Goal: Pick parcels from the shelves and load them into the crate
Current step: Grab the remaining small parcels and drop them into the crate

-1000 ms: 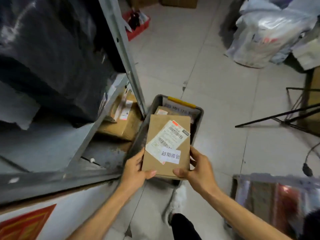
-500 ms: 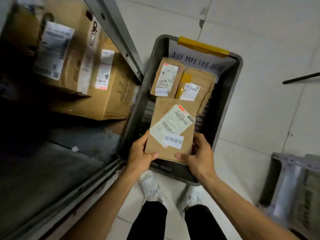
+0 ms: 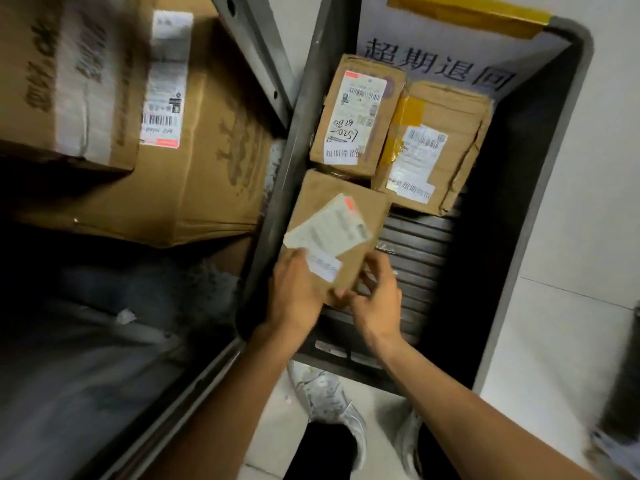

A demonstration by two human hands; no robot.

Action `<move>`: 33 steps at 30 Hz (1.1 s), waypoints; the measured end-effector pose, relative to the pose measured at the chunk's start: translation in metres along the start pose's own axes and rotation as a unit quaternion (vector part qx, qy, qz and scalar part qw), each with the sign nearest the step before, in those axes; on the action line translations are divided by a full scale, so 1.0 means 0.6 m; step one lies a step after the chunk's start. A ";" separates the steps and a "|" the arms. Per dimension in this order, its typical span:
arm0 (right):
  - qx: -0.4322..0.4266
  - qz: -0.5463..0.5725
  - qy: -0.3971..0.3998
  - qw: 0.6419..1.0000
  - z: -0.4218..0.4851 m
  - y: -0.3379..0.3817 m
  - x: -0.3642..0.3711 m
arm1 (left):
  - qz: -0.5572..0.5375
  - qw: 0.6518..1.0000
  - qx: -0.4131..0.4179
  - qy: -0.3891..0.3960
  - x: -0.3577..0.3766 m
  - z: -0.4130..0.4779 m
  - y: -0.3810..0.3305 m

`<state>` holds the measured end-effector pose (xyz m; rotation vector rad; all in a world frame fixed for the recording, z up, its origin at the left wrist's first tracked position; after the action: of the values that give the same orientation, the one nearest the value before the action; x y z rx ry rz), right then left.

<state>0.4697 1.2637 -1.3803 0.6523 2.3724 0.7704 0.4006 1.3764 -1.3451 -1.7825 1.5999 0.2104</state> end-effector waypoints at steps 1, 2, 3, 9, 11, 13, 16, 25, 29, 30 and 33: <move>-0.013 -0.013 0.006 1.000 0.010 0.006 0.011 | -0.004 1.000 0.007 0.019 0.018 -0.008 -0.002; -0.015 -0.019 0.004 1.000 0.023 0.009 0.017 | -0.014 0.999 0.008 0.030 0.033 -0.016 -0.006; -0.001 -0.011 0.005 1.000 0.038 0.009 0.020 | -0.024 0.999 0.009 0.028 0.043 -0.019 -0.009; 0.053 -0.012 0.213 0.976 0.068 -0.034 0.001 | 0.000 0.999 0.040 -0.015 0.011 -0.001 -0.022; 0.032 -0.109 0.225 0.968 0.067 -0.025 -0.010 | 0.026 0.999 0.040 -0.007 -0.004 -0.001 -0.018; 0.021 -0.210 0.195 0.958 0.065 -0.002 -0.030 | 0.045 0.998 0.043 0.000 -0.019 -0.014 -0.019; -0.012 -0.347 0.187 0.919 0.034 0.053 -0.079 | 0.072 0.996 0.055 0.007 -0.045 -0.051 -0.039; -0.079 -0.537 0.238 0.805 -0.202 0.323 -0.311 | 0.114 0.989 0.085 0.030 -0.191 -0.259 -0.238; -0.117 -0.579 0.204 0.780 -0.329 0.475 -0.412 | 0.089 0.988 0.119 0.035 -0.286 -0.413 -0.366; -0.127 -0.579 0.190 0.783 -0.363 0.507 -0.434 | 0.092 0.987 0.130 0.035 -0.308 -0.453 -0.393; -0.171 -0.588 0.153 0.776 -0.459 0.588 -0.488 | 0.101 0.981 0.167 0.006 -0.372 -0.561 -0.460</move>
<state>0.6039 1.2414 -0.8631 -1.1277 2.1925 0.6597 0.4932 1.3445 -0.8656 -1.3701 1.7116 0.0197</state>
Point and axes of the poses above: each hand's wrist, its own z-axis towards the middle knuckle, its own x-axis out of the palm, y = z × x, the point moved 6 cm from there along z, towards the middle knuckle, and after that the axes turned 11 degrees about -z, right-handed, at the moved point
